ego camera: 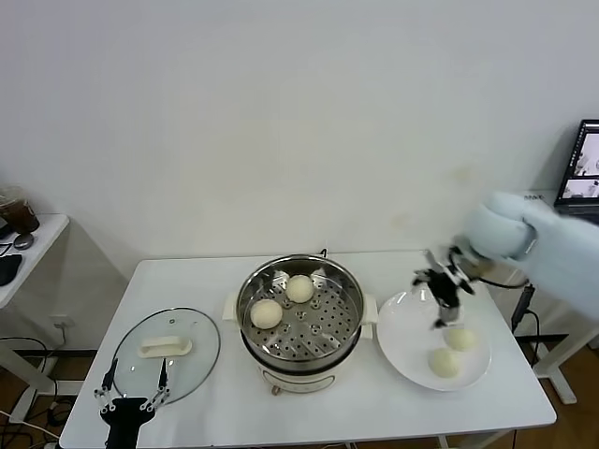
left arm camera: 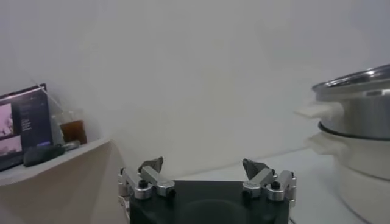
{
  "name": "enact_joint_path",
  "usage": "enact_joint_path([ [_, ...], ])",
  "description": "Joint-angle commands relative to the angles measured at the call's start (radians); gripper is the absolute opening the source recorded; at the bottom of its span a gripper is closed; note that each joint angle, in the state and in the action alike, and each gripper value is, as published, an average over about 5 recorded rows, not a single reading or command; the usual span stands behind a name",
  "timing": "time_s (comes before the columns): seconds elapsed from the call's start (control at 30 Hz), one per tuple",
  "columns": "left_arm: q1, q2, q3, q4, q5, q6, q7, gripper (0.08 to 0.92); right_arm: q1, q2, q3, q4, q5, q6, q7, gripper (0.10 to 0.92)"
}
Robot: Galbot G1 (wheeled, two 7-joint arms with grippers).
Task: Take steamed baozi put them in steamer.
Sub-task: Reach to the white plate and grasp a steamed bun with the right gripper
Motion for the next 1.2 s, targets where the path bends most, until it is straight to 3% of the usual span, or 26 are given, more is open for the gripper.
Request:
enact_joint_path([
  [0.03, 0.014, -0.010, -0.001, -0.006, 0.013, -0.001, -0.002, 0.823, -0.366, -0.148, 0.213, -0.028, -0.226, 0.116, 0.001, 0.823],
  [0.53, 0.026, -0.020, -0.021, -0.005, 0.010, -0.007, -0.005, 0.823, -0.401, -0.008, 0.178, -0.129, -0.263, 0.095, 0.121, 0.823],
  [0.97, 0.031, -0.018, -0.030, -0.001, 0.006, -0.011, -0.006, 0.823, -0.417, 0.046, 0.174, -0.159, -0.258, 0.065, 0.135, 0.820],
  [1.2, 0.033, -0.021, -0.030, -0.003, 0.006, -0.011, -0.006, 0.823, -0.420, 0.046, 0.171, -0.158, -0.264, 0.043, 0.118, 0.712],
])
